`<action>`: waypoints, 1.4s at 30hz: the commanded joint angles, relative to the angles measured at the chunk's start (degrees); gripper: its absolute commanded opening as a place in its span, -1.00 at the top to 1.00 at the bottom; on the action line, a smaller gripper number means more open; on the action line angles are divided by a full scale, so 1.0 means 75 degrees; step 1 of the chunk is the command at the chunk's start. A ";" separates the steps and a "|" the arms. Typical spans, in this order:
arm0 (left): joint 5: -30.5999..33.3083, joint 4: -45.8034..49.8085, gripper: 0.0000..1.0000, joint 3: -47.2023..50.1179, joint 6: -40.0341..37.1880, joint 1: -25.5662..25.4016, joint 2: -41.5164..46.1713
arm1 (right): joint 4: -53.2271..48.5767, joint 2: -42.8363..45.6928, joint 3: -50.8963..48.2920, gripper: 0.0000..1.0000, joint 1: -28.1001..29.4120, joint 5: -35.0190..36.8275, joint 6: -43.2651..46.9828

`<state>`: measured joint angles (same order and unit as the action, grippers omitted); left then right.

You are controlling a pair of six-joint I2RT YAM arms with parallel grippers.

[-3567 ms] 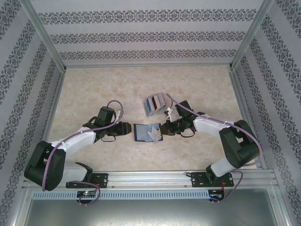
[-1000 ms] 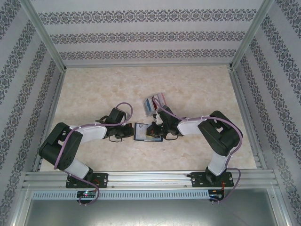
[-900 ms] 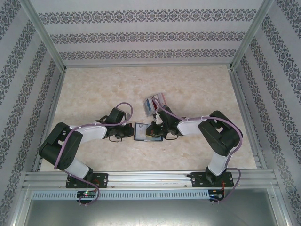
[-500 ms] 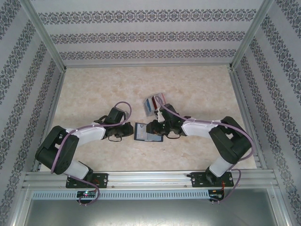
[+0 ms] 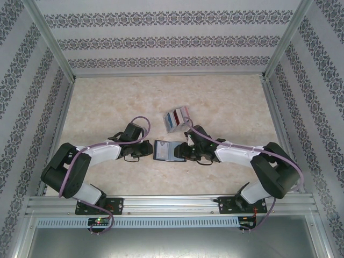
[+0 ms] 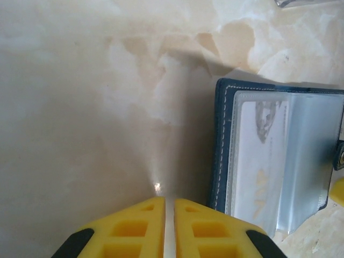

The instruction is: Put the credit cards into the card holder

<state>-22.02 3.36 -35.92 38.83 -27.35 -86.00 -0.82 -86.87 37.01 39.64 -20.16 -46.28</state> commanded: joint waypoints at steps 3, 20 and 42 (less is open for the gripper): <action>-0.0131 -0.0237 0.74 -0.0062 0.0108 -0.0103 -0.0111 | 0.0153 -0.0465 0.0228 0.20 0.0100 0.0072 0.0073; -0.0176 -0.0534 0.75 0.0090 0.0305 -0.0261 -0.0126 | 0.0689 -0.1100 0.0900 0.16 0.0174 -0.0569 0.0013; 0.0454 -0.0097 0.66 -0.0091 0.0469 -0.0214 0.0247 | 0.1758 -0.1504 0.1158 0.17 0.0341 -0.1656 0.0072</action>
<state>-20.67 0.93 -35.77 41.30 -28.51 -85.95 10.81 -96.62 44.18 41.54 -30.92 -47.51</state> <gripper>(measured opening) 0.165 0.412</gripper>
